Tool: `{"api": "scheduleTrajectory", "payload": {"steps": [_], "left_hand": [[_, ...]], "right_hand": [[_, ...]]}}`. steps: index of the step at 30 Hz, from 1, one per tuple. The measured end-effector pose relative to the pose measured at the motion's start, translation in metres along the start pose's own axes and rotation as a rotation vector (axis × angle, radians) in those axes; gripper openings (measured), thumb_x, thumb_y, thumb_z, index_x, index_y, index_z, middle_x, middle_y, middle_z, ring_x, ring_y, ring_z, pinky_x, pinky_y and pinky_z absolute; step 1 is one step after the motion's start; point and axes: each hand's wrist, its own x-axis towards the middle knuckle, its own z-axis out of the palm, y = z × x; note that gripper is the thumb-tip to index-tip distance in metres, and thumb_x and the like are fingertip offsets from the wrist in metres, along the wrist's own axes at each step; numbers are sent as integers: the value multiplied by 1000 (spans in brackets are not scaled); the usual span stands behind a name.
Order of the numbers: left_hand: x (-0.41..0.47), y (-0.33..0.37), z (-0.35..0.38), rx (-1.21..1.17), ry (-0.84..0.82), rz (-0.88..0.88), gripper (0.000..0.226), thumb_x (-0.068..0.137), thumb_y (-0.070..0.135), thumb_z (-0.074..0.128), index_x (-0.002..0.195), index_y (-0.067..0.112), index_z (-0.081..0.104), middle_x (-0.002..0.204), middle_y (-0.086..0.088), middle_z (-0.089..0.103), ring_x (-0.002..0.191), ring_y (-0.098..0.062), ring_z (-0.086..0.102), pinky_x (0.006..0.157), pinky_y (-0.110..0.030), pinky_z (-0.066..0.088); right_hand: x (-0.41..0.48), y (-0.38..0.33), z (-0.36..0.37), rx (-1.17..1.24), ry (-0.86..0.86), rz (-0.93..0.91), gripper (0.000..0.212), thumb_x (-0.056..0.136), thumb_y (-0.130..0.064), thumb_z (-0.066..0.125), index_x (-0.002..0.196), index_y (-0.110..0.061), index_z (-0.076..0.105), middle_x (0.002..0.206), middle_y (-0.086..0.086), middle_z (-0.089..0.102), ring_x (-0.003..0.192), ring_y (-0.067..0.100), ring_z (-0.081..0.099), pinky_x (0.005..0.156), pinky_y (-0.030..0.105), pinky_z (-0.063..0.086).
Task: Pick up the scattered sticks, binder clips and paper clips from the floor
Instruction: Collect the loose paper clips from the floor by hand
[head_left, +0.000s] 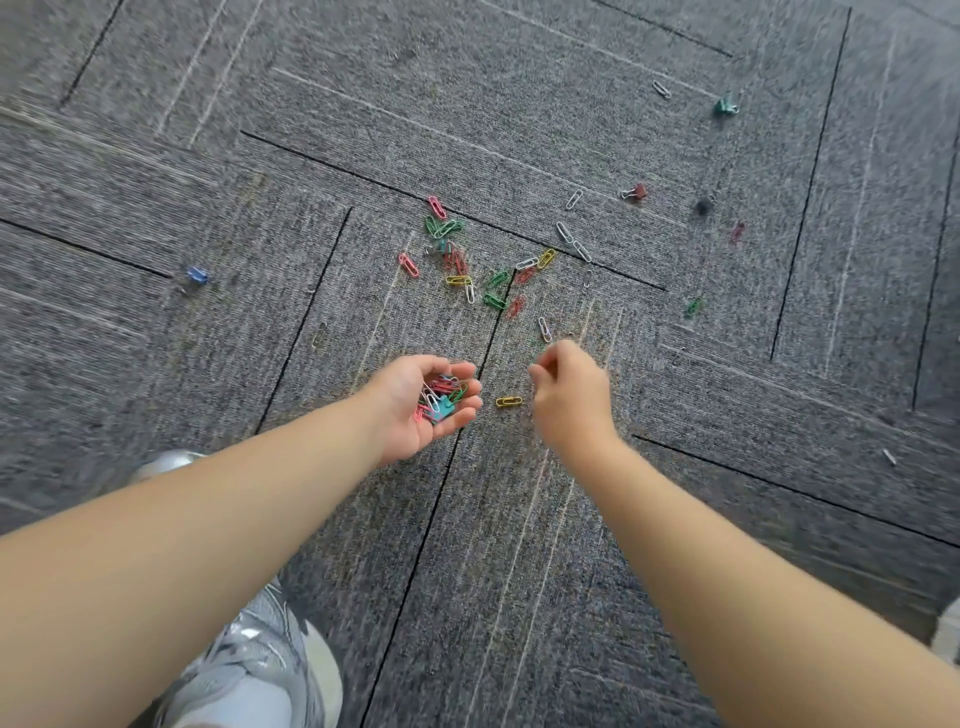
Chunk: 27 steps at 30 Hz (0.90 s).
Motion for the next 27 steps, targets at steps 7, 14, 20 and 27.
{"api": "scheduleTrajectory", "payload": {"steps": [7, 14, 20, 27], "left_hand": [[-3, -11, 3, -61, -35, -50, 31, 98, 20, 43, 76, 10, 63, 62, -5, 66, 52, -14, 61, 45, -22, 51], [-6, -11, -13, -93, -45, -88, 28, 96, 20, 44, 77, 8, 62, 68, -9, 66, 54, -17, 63, 47, -24, 55], [-3, -5, -28, -44, -5, -50, 28, 97, 20, 43, 79, 8, 60, 69, -9, 64, 58, -17, 59, 46, -21, 52], [-2, -7, -32, -4, 12, -25, 29, 98, 20, 42, 82, 6, 61, 67, -9, 65, 60, -18, 59, 49, -22, 52]], "right_hand": [[-62, -23, 27, 1, -83, -420, 10, 88, -7, 58, 87, -3, 67, 89, 7, 63, 84, 22, 57, 69, 29, 43], [-51, -12, 28, 50, 282, -349, 11, 90, -20, 58, 91, -14, 67, 88, 0, 63, 74, 11, 56, 63, 24, 43], [21, 12, 10, -44, 122, 270, 45, 80, -33, 74, 109, -10, 48, 110, 5, 47, 90, 21, 53, 78, 37, 49], [18, 13, 10, -367, -28, -60, 4, 94, -9, 52, 95, -5, 53, 97, 7, 50, 84, 22, 49, 72, 32, 40]]}}
